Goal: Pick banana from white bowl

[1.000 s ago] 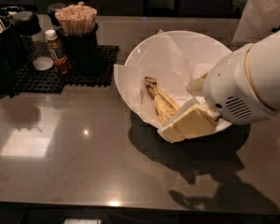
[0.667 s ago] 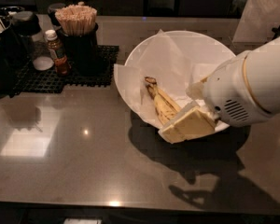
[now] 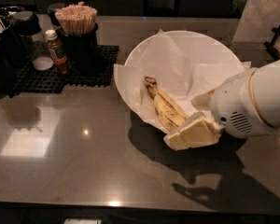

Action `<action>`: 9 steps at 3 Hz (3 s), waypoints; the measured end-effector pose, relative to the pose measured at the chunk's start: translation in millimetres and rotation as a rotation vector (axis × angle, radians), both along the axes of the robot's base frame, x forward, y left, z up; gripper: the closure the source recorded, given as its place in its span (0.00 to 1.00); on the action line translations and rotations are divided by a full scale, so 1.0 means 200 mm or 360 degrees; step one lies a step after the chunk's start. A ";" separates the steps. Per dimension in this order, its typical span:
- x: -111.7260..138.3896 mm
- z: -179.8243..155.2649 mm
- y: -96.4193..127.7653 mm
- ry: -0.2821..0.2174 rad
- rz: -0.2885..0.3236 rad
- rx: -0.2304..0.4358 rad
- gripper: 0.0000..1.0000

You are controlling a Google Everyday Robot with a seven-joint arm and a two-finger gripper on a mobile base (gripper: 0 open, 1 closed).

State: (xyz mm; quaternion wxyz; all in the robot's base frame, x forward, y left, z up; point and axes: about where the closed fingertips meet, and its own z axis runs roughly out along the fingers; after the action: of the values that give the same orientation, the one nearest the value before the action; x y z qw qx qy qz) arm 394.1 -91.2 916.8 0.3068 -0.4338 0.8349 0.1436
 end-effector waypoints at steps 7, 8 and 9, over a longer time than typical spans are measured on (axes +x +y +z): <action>0.00 0.49 0.09 -0.0392 0.0182 0.0197 1.00; -0.03 0.63 0.07 -0.0497 0.0193 0.0288 1.00; -0.08 0.77 0.01 -0.0640 0.0194 0.0414 1.00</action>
Offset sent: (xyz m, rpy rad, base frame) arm -0.0030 -0.0044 -0.0100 0.0644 0.0024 -0.0291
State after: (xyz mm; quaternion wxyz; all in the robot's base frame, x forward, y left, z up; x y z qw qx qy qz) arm 377.7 -88.2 1070.3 0.5108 -0.4601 0.7038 0.1789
